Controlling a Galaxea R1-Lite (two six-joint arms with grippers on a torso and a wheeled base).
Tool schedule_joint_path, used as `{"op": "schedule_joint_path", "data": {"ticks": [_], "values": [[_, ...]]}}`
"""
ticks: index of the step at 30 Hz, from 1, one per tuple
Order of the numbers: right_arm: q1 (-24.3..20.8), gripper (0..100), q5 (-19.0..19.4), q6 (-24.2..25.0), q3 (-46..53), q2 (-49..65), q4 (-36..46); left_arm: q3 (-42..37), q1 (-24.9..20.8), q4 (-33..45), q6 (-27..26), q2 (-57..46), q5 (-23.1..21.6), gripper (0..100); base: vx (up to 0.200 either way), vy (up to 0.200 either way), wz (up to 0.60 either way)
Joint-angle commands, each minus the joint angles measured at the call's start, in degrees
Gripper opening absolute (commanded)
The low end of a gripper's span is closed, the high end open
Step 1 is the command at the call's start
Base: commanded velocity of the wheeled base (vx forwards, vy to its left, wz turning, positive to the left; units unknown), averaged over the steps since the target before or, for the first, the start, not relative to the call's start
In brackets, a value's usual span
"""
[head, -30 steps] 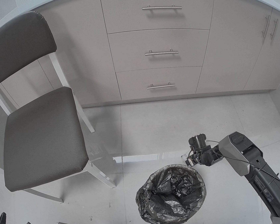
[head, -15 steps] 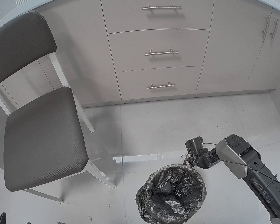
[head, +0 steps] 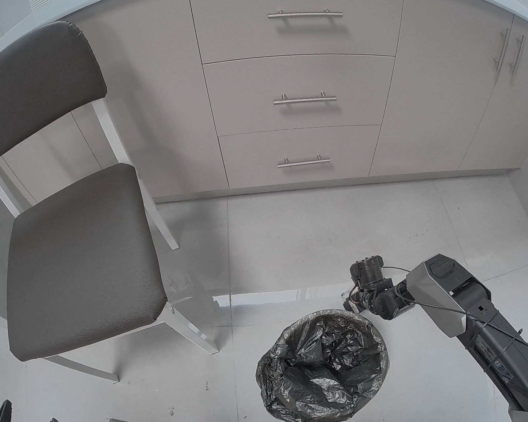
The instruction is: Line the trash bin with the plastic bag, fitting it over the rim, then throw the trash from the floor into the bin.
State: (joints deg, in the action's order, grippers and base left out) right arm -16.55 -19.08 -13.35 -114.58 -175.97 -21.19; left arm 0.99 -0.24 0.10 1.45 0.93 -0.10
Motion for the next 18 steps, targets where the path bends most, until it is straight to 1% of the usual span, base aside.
{"op": "schedule_joint_path", "data": {"ticks": [1, 8, 11, 18], "values": [[0.12, 100, 0.01, -0.10, -0.01, 0.28, -0.08, -0.81, -0.02, -0.01, 0.04, -0.66, 0.01, 100, 0.000, 0.000, 0.00], [0.21, 100, 0.01, -0.10, -0.01, 0.28, -0.17, -0.81, -0.02, 0.08, 0.04, -0.66, 0.01, 100, 0.000, 0.000, 0.00], [0.12, 100, 0.01, -0.19, -0.01, 0.19, -0.43, -0.81, -0.02, 0.08, 0.04, -0.75, 0.01, 100, 0.200, 0.000, 0.00], [0.03, 100, 0.01, -0.19, -0.01, -0.78, 0.01, -0.81, -0.02, -0.01, 0.04, -0.75, 0.01, 100, 0.000, 0.000, 0.00]]}}
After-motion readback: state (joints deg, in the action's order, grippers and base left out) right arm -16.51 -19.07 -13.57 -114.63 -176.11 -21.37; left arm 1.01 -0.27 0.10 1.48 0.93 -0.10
